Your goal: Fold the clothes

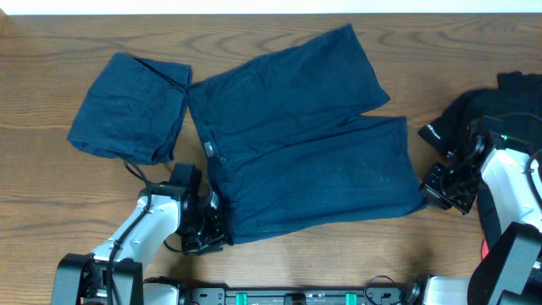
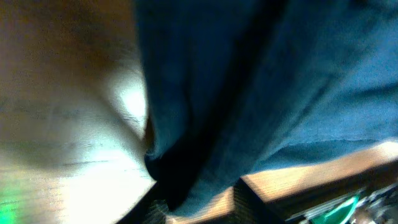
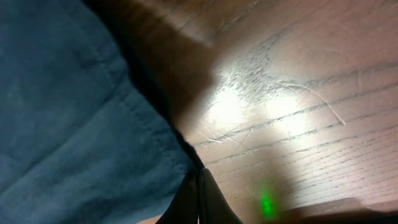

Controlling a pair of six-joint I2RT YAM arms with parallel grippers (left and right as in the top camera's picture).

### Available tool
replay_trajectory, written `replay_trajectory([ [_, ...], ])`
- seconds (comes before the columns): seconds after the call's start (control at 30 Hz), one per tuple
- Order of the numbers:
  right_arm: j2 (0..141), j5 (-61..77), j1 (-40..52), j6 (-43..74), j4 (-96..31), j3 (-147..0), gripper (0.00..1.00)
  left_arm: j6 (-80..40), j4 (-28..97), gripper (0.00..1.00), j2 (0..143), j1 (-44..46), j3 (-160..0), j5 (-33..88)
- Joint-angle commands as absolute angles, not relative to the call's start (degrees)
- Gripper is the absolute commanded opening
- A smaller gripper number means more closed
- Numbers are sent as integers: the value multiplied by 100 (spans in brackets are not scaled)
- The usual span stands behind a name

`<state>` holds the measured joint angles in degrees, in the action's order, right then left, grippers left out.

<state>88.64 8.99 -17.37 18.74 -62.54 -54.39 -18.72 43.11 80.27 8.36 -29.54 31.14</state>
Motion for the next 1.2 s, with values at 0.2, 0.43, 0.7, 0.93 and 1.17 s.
replay_trajectory([
  [0.2,8608,768,-1809,1857,-6248,-5478,1,-2171,4969,6,7839,803,-3516,2685],
  [0.43,7841,751,-2003,1839,-6420,-5489,1,-2003,6355,6,6991,805,-4342,1949],
  [0.7,6764,906,-2217,1883,-7120,-6191,1,-1997,7730,6,5883,805,-5325,1806],
  [0.93,6449,1210,-2130,1881,-7575,-6353,1,-2001,7944,6,5518,805,-5568,1575],
  [1.17,6615,1693,-1820,1881,-7170,-4993,8,-1999,7806,6,5651,805,-5564,1380],
])
